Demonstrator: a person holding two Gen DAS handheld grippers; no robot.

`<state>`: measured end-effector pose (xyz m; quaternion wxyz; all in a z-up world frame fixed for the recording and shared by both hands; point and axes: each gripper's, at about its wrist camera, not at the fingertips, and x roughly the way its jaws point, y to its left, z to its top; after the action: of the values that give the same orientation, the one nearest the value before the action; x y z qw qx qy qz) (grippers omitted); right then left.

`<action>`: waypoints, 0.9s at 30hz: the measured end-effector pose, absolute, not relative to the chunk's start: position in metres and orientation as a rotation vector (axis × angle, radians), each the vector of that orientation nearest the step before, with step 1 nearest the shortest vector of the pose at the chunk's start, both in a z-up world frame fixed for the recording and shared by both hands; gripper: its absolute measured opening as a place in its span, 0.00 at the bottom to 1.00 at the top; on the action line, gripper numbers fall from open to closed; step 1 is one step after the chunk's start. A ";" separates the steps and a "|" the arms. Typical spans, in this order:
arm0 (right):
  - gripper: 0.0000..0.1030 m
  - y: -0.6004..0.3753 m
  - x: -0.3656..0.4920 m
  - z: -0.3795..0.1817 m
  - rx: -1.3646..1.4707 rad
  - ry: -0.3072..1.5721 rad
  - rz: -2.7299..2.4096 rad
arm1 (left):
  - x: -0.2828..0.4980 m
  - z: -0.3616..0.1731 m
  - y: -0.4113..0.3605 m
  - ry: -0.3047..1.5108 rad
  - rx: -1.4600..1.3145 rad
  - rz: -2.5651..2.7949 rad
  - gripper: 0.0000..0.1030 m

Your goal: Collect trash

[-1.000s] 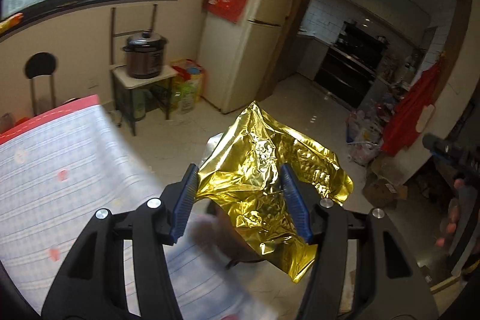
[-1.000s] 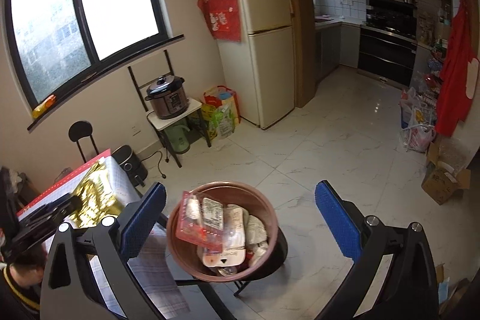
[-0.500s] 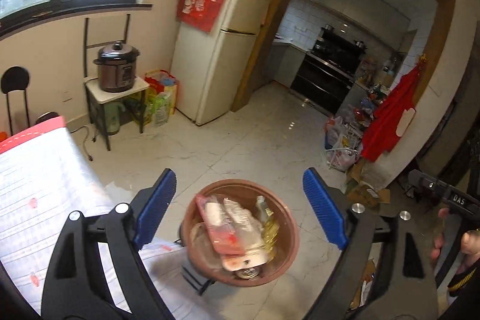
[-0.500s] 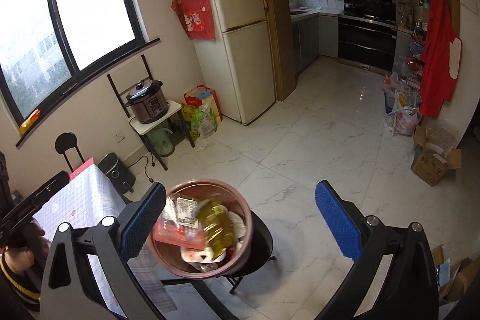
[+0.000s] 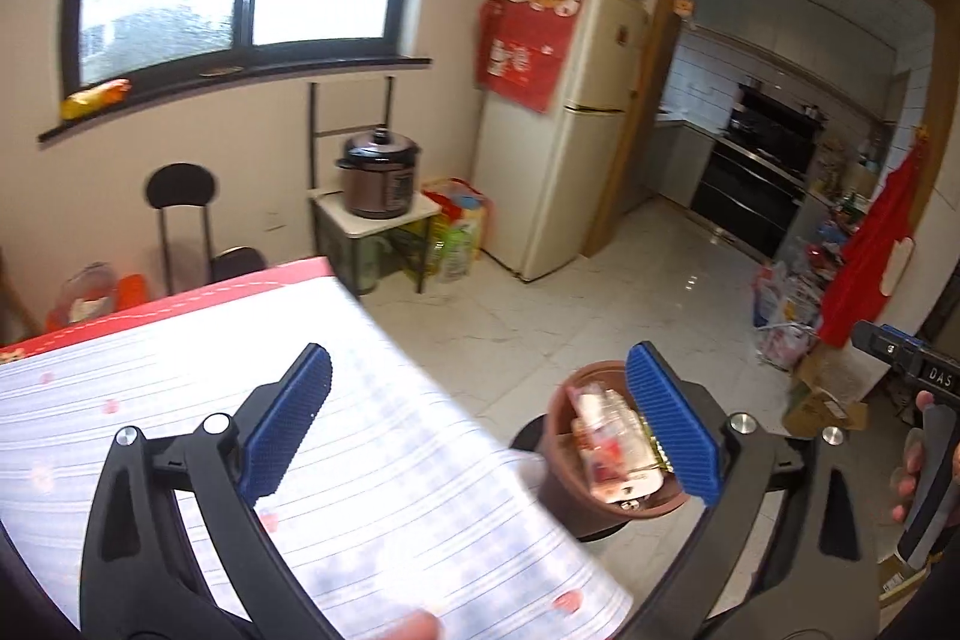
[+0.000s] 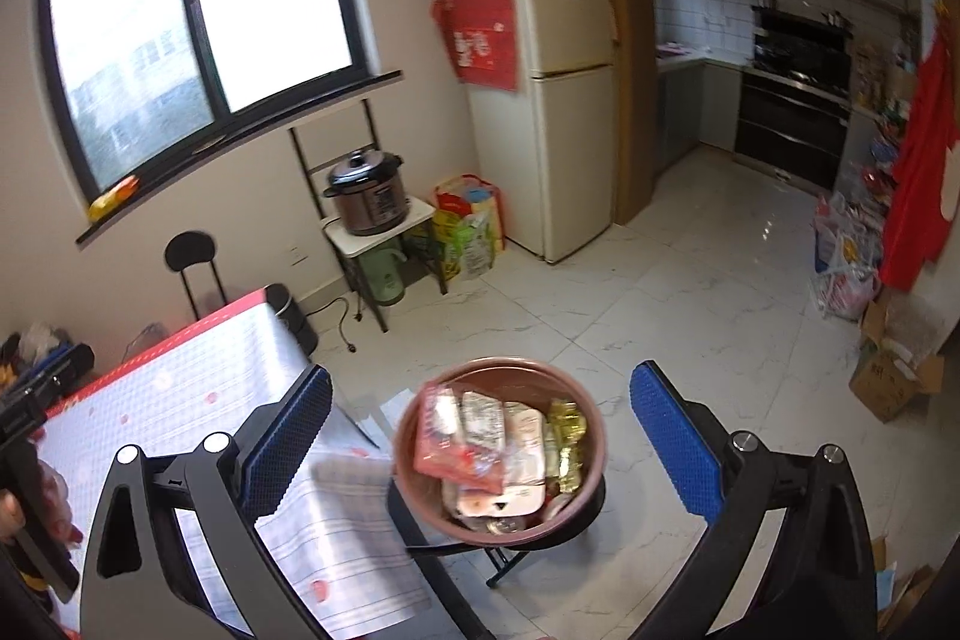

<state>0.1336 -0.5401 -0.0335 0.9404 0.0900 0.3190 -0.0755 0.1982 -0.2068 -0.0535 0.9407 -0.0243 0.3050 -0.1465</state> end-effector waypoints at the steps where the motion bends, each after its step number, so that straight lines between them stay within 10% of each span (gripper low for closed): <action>1: 0.95 -0.531 0.131 -0.030 0.177 0.648 -0.145 | 0.193 -0.050 -0.201 0.627 -0.032 -0.281 0.94; 27: 0.95 -0.422 0.085 0.005 0.109 0.583 -0.154 | 0.123 -0.002 -0.102 0.536 0.013 -0.205 0.94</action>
<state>0.0854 -0.4224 0.0046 0.9534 0.0538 0.2869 -0.0760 0.1225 -0.1020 -0.0020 0.9591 0.0065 0.2643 -0.1010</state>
